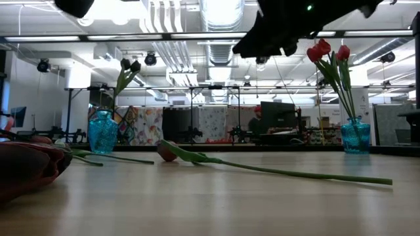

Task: Sort flowers into vase by color
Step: Put the black tulip into the left blue vase

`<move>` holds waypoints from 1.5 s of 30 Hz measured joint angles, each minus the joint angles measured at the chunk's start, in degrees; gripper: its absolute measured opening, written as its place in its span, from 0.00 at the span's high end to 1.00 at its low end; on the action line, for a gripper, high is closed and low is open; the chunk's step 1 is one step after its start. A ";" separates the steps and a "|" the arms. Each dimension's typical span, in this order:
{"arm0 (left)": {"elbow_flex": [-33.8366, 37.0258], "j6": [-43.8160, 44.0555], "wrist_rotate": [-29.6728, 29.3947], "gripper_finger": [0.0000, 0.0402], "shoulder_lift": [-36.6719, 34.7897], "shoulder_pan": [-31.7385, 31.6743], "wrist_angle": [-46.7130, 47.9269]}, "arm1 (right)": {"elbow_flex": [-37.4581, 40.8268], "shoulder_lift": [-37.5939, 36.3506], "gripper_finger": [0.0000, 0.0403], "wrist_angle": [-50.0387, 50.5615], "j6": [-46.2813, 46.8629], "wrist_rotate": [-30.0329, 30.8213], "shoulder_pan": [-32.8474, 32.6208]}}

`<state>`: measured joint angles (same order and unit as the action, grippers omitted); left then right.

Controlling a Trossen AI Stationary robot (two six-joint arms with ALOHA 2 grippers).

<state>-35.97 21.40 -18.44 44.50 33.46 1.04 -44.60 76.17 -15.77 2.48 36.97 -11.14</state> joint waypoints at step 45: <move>-34.37 56.84 11.45 0.79 61.73 4.44 49.17 | 0.00 13.17 0.47 0.29 22.05 0.61 -34.59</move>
<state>-70.33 78.24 -6.99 106.23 37.90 50.21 -44.60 89.34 -15.49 24.53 37.58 -45.73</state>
